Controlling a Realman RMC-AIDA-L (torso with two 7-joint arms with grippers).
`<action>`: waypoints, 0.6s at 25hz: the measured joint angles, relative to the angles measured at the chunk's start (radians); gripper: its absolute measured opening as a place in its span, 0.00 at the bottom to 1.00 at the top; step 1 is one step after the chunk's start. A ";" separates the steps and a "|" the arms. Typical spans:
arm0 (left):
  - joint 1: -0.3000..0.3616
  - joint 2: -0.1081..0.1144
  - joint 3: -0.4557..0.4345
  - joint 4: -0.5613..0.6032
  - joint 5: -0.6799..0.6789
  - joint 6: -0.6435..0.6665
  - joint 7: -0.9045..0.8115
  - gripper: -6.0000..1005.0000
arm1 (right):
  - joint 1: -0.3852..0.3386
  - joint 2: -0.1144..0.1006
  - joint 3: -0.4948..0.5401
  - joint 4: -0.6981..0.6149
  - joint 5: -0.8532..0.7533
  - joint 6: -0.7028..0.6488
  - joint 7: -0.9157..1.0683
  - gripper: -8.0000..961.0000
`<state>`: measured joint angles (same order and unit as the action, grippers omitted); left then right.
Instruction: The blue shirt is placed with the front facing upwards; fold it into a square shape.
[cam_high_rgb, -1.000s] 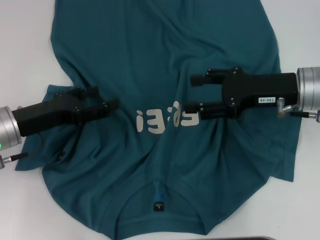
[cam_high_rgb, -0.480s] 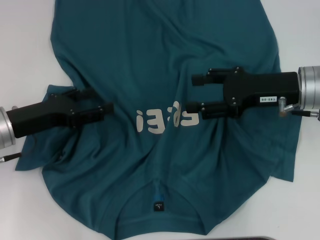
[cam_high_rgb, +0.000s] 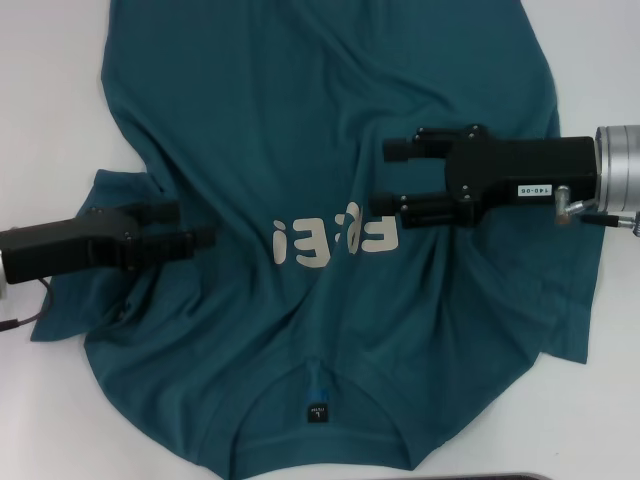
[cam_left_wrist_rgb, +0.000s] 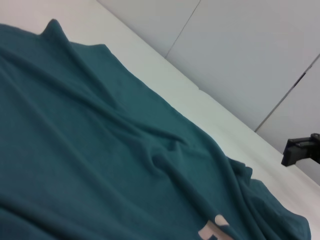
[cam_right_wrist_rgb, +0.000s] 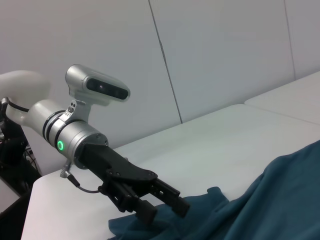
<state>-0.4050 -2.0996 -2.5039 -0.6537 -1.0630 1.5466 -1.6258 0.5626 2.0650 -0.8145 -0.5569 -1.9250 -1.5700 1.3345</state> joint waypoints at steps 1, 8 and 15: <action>0.000 0.001 0.000 -0.005 0.006 0.002 -0.015 0.87 | 0.001 0.000 0.000 0.000 0.000 0.001 0.000 0.87; 0.011 0.031 -0.008 -0.060 0.082 0.026 -0.254 0.87 | 0.002 0.000 0.012 0.000 0.000 0.003 0.000 0.87; 0.034 0.077 -0.045 -0.062 0.096 0.131 -0.357 0.87 | 0.002 0.000 0.027 -0.004 0.000 0.005 0.000 0.87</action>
<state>-0.3715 -2.0230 -2.5485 -0.7157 -0.9674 1.6776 -1.9828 0.5645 2.0647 -0.7876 -0.5604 -1.9251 -1.5651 1.3345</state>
